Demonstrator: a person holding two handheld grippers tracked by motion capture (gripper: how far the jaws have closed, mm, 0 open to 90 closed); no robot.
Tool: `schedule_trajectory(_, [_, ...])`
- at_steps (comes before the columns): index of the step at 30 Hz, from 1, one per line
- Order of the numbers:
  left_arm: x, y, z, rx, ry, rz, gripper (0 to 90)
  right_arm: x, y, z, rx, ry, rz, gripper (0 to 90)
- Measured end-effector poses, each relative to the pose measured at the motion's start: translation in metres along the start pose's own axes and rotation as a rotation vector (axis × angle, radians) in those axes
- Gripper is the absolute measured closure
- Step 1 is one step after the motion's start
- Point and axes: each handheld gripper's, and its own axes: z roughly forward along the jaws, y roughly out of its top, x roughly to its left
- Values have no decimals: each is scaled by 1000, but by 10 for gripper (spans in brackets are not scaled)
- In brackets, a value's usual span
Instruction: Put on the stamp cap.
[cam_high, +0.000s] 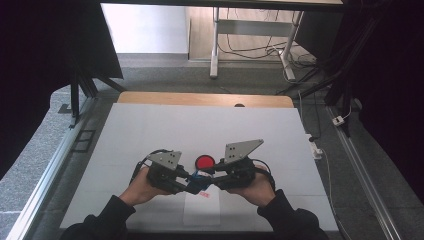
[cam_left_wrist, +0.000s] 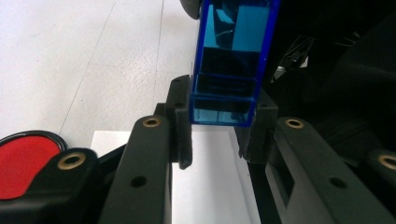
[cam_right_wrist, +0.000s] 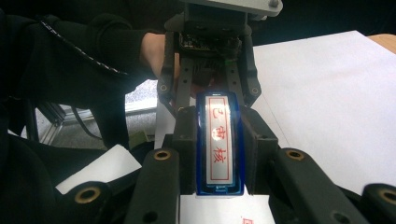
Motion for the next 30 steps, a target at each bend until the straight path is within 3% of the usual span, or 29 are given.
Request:
schedule_trajectory(11, [-4,3,-3,4,13,44,689,-2,-2,-1,-37,29,20,717])
schedule_trajectory(26, [-3,2,-3,-37,17,14,683,-3,-3,-2,-61,16,16,716])
schedule_trajectory(30, [-4,2,-2,-37,39,1,665,-2,-2,-2,-52,6,15,716])
